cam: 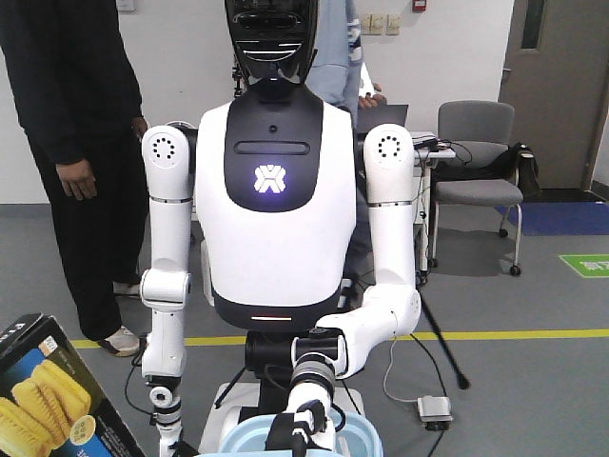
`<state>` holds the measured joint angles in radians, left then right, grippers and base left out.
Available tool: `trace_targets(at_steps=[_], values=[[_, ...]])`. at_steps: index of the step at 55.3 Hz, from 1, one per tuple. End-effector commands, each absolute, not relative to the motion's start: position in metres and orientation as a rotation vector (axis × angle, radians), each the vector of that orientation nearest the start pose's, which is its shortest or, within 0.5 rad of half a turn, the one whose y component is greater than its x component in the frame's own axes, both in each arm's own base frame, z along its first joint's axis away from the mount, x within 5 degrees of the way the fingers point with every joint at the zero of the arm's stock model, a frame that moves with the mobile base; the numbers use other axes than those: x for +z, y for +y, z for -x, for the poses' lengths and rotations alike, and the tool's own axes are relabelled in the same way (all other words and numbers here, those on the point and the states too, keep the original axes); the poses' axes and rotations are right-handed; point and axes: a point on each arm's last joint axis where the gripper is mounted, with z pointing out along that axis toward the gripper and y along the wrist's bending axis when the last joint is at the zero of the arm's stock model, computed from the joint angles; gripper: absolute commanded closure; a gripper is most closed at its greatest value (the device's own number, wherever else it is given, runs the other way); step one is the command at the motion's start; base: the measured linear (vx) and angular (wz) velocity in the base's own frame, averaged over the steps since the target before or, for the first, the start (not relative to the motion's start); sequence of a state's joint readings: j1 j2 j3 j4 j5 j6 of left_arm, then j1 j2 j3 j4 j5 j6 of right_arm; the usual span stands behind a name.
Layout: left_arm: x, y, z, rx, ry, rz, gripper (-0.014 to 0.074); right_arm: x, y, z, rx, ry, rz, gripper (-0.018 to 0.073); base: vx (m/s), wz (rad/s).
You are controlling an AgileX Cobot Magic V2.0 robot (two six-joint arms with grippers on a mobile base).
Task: Pick snacks and fruit into basket
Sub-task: 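Move the left gripper with the Franzzi box over the basket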
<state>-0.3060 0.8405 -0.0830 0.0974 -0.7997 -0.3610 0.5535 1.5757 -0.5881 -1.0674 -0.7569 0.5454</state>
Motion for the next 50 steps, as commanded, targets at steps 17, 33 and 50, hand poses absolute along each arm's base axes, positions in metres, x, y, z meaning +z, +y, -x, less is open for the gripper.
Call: trace_targets(at_steps=[17, 33, 50], values=[[0.244, -0.061, -0.129, -0.566, 1.362, -0.253, 0.0596, 0.27, 0.18, -0.19, 0.832, 1.421, 1.023, 0.0571, 0.0, 0.0], [0.226, -0.075, -0.133, -0.621, 1.471, -0.408, 0.0596, 0.292, 0.163, -0.188, 0.71, 1.464, 0.881, 0.0568, 0.0, 0.0], [0.206, -0.082, -0.147, -0.663, 1.571, -0.403, 0.0596, 0.29, 0.159, -0.19, 0.647, 1.516, 0.867, 0.0568, 0.0, 0.0]])
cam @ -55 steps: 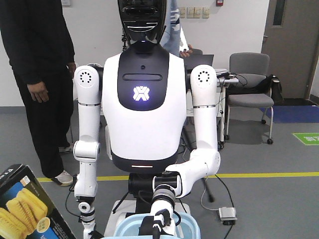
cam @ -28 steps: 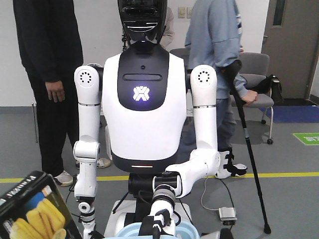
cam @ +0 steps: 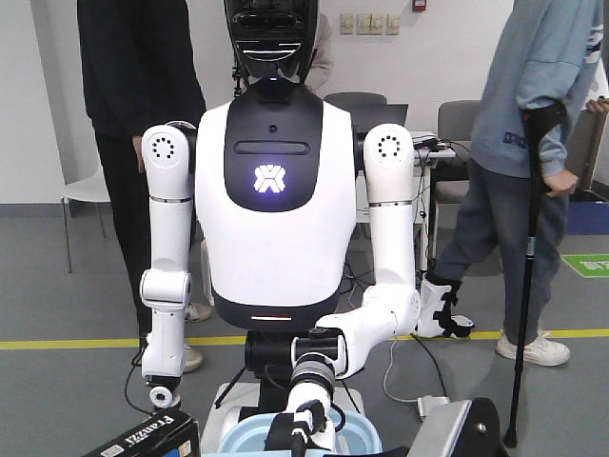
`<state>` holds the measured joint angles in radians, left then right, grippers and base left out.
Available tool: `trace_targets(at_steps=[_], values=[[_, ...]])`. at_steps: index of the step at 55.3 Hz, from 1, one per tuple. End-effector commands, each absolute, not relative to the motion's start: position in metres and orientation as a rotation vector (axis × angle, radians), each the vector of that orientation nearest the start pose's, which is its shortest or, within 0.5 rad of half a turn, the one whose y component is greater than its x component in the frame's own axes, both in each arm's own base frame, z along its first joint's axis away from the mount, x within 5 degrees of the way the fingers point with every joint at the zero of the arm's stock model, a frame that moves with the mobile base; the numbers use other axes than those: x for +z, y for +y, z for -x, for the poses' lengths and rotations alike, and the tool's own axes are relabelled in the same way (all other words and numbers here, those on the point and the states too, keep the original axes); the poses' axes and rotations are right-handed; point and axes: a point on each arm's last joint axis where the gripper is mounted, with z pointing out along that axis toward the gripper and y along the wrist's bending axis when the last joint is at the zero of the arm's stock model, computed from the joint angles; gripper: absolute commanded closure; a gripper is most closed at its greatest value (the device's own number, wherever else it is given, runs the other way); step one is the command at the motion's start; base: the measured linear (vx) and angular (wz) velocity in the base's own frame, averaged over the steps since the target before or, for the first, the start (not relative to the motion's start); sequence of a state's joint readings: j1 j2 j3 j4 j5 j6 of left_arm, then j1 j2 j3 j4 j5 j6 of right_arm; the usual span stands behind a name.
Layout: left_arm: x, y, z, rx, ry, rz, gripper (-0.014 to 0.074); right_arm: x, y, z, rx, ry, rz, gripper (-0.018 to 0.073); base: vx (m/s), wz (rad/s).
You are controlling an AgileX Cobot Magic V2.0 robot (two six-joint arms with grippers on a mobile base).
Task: Pick snacks and fruit into basket
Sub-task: 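Move the left gripper with the Franzzi box over the basket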
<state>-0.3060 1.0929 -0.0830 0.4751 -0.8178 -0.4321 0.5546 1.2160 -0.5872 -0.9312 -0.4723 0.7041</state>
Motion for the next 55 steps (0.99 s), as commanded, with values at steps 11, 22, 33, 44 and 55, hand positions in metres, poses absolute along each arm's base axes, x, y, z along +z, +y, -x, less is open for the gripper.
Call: trace_targets(at_steps=[11, 22, 33, 44, 55], values=[[0.189, -0.085, -0.156, -0.69, 1.65, -0.395, 0.0596, 0.29, 0.159, -0.19, 0.647, 1.516, 0.867, 0.0568, 0.0, 0.0], [0.173, -0.089, -0.162, -0.723, 1.712, -0.382, 0.0596, 0.29, 0.159, -0.19, 0.647, 1.516, 0.867, 0.0568, 0.0, 0.0], [0.155, -0.09, -0.166, -0.762, 1.823, -0.333, 0.0596, 0.29, 0.159, -0.19, 0.65, 1.518, 0.86, 0.0568, 0.0, 0.0], [0.143, -0.092, -0.169, -0.785, 1.88, -0.308, 0.0596, 0.29, 0.159, -0.19, 0.65, 1.518, 0.86, 0.0568, 0.0, 0.0], [0.141, -0.094, -0.171, -0.836, 1.837, -0.287, 0.0596, 0.29, 0.159, -0.19, 0.65, 1.518, 0.86, 0.0568, 0.0, 0.0]])
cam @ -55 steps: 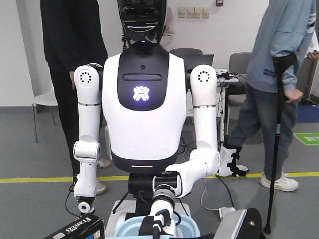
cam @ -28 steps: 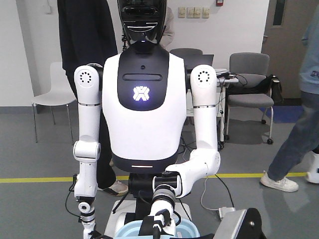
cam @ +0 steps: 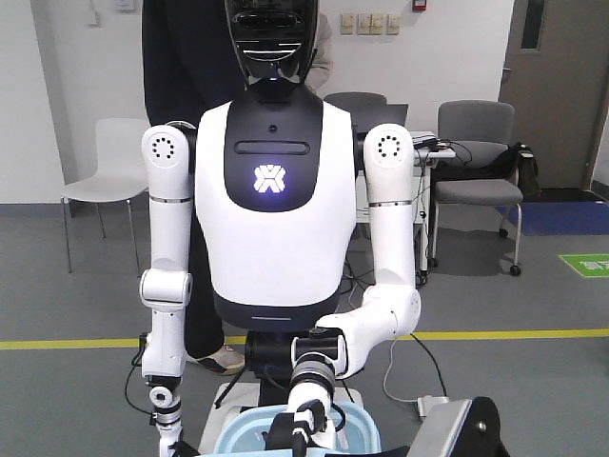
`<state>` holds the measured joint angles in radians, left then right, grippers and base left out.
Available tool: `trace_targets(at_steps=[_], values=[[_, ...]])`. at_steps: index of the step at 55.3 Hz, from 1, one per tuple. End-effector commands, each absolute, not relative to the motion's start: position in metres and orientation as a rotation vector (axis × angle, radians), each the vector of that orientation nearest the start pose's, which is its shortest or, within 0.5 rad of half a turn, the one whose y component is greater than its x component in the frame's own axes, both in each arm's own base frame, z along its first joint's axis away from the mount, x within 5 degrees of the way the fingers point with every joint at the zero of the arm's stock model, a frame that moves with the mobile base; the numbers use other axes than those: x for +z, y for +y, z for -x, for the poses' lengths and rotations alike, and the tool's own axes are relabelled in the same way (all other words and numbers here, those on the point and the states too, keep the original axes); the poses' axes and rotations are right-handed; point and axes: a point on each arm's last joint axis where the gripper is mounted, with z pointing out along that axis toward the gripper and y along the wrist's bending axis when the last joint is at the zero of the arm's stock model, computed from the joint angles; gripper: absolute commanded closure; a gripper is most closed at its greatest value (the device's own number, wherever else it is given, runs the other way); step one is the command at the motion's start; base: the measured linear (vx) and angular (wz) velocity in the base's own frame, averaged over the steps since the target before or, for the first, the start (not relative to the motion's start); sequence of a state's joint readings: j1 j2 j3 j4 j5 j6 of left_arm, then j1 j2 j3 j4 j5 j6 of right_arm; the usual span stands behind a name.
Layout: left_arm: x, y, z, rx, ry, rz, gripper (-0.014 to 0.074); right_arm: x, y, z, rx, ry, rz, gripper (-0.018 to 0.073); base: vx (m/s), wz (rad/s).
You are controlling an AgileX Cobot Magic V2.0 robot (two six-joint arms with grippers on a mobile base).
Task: Pick snacks and fruit into basket
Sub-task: 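Move the left gripper with the Franzzi box over the basket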
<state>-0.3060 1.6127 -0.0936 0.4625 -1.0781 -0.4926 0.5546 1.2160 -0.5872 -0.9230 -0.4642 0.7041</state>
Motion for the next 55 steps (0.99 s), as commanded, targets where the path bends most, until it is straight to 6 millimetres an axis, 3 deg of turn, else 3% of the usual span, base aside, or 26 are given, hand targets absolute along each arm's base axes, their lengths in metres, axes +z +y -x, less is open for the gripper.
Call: trace_targets(at_steps=[1, 13, 26, 36, 55], values=[[0.14, -0.094, -0.171, -0.84, 1.836, -0.284, 0.0596, 0.29, 0.159, -0.19, 0.65, 1.518, 0.86, 0.0568, 0.0, 0.0], [0.137, -0.095, -0.172, -0.976, 1.886, -0.109, 0.0596, 0.29, 0.159, -0.19, 0.65, 1.518, 0.86, 0.0568, 0.0, 0.0], [0.148, -0.097, -0.172, -1.119, 1.78, -0.02, 0.0596, 0.29, 0.159, -0.19, 0.65, 1.518, 0.86, 0.0568, 0.0, 0.0], [0.148, -0.099, -0.169, -1.263, 1.819, 0.097, 0.0596, 0.29, 0.159, -0.19, 0.65, 1.518, 0.86, 0.0568, 0.0, 0.0], [0.148, -0.1, -0.169, -1.348, 1.839, 0.195, 0.0596, 0.289, 0.158, -0.191, 0.64, 1.528, 0.858, 0.0568, 0.0, 0.0]])
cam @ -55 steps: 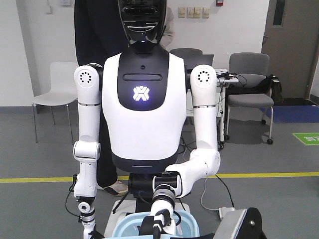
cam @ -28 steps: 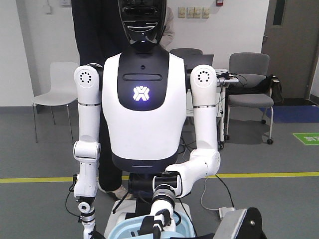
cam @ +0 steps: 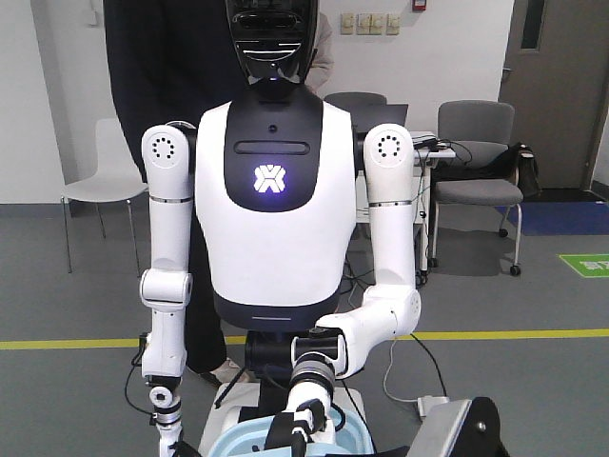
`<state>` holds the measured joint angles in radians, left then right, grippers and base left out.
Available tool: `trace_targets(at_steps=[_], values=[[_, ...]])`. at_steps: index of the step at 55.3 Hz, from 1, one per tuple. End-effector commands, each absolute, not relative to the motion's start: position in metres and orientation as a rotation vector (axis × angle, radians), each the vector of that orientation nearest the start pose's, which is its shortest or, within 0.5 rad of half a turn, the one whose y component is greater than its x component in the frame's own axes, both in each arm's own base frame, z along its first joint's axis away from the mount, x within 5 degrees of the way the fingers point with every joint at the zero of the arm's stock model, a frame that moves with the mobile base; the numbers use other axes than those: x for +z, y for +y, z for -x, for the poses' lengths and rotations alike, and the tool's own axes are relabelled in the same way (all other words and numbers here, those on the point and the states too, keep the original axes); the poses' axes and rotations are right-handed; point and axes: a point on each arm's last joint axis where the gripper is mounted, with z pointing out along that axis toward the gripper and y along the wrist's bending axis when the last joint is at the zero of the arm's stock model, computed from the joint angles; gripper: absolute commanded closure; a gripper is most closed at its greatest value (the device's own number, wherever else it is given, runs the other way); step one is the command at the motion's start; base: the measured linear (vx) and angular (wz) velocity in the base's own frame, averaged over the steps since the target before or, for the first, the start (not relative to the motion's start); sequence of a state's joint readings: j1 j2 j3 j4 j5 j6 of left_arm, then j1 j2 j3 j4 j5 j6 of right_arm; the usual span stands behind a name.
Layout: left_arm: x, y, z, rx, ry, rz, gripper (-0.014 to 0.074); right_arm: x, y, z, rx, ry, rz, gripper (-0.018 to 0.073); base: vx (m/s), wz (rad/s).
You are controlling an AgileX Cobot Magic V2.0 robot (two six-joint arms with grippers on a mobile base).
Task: Pick snacks and fruit into basket
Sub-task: 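Move the left gripper with the Franzzi box over the basket, then lower the Franzzi box into the basket and open the left gripper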
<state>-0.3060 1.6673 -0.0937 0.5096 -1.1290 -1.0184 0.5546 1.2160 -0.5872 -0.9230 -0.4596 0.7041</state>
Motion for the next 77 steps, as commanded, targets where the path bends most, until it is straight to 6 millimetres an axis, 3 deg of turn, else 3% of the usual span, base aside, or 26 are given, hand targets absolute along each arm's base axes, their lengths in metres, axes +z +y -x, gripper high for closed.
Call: trace_targets(at_steps=[1, 41, 77], values=[[0.1482, -0.0996, -0.1687, -1.357, 1.841, 0.208, 0.0596, 0.2893, 0.1581, -0.1909, 0.64, 1.528, 0.858, 0.0568, 0.0, 0.0], [0.1486, -0.0997, -0.1696, -1.592, 1.86, 0.552, 0.0596, 0.2891, 0.1579, -0.1911, 0.636, 1.529, 0.86, 0.0568, 0.0, 0.0], [0.1486, -0.102, -0.167, -1.65, 1.883, 0.577, 0.0596, 0.2881, 0.1572, -0.1918, 0.623, 1.543, 0.857, 0.0568, 0.0, 0.0]])
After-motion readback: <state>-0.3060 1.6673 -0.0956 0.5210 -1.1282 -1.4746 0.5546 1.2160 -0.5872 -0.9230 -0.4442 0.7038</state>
